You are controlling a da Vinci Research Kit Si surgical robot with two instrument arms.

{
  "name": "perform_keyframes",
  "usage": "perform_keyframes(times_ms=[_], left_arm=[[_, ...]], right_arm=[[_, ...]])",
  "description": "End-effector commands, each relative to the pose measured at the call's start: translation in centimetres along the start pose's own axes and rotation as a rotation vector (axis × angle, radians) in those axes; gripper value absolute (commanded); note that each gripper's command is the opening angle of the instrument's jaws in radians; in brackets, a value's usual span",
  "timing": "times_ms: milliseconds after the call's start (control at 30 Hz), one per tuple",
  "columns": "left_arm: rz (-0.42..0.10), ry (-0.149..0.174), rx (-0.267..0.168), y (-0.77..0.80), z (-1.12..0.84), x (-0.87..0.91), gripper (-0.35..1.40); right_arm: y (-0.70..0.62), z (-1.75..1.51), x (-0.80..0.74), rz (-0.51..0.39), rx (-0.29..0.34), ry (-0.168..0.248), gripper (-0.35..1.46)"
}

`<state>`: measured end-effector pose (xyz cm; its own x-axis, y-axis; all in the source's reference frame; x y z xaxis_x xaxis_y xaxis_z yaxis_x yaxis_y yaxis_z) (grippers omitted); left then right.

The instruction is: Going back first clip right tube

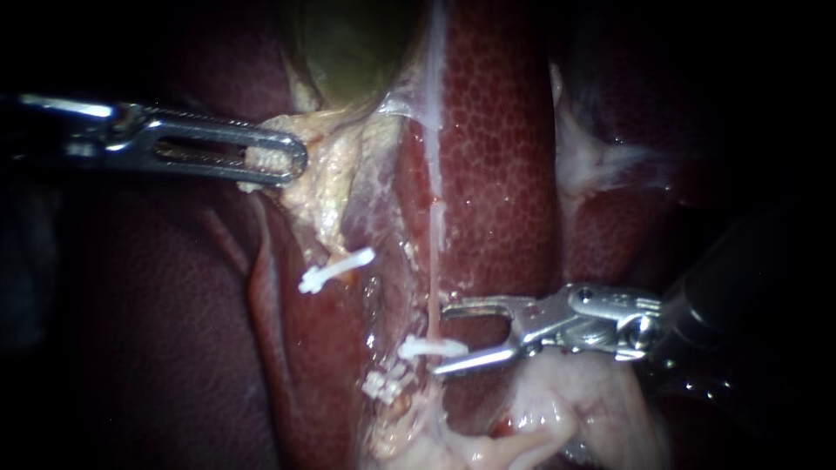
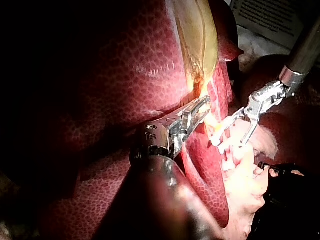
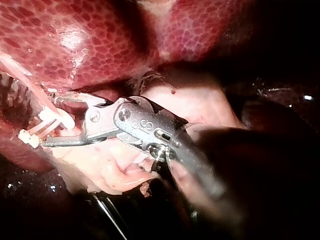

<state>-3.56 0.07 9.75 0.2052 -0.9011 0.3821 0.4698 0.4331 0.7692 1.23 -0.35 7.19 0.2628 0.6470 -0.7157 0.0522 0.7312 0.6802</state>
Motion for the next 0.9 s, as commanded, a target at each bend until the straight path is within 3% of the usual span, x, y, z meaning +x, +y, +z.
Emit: perform_keyframes(times_ms=[33, 300, 400, 533, 700, 900], left_arm=[[0.000, 0.000, 0.000, 0.00, 0.00, 0.00, -0.35], [0.000, 0.000, 0.000, 0.00, 0.01, -0.01, -0.35], [0.001, 0.000, 0.000, 0.00, 0.02, 0.00, -0.35], [0.001, -0.003, -0.004, 0.00, 0.04, 0.00, -0.35], [0.003, -0.003, -0.003, 0.02, 0.13, 0.04, -0.35], [0.016, -0.002, 0.006, 0.15, 0.42, 0.23, -0.35]], right_arm=[[-0.01, -0.05, 0.04, -0.011, 0.001, 0.001, 0.60], [-0.06, -0.54, 0.55, -0.079, 0.009, 0.027, 0.60], [-0.12, -0.69, 0.76, -0.097, 0.016, 0.044, 0.60], [-0.22, -0.84, 0.96, -0.123, 0.012, 0.037, 0.60], [-0.30, -0.93, 1.10, -0.151, 0.016, 0.033, 0.60], [-0.32, -0.94, 1.10, -0.152, 0.016, 0.033, 0.60]])
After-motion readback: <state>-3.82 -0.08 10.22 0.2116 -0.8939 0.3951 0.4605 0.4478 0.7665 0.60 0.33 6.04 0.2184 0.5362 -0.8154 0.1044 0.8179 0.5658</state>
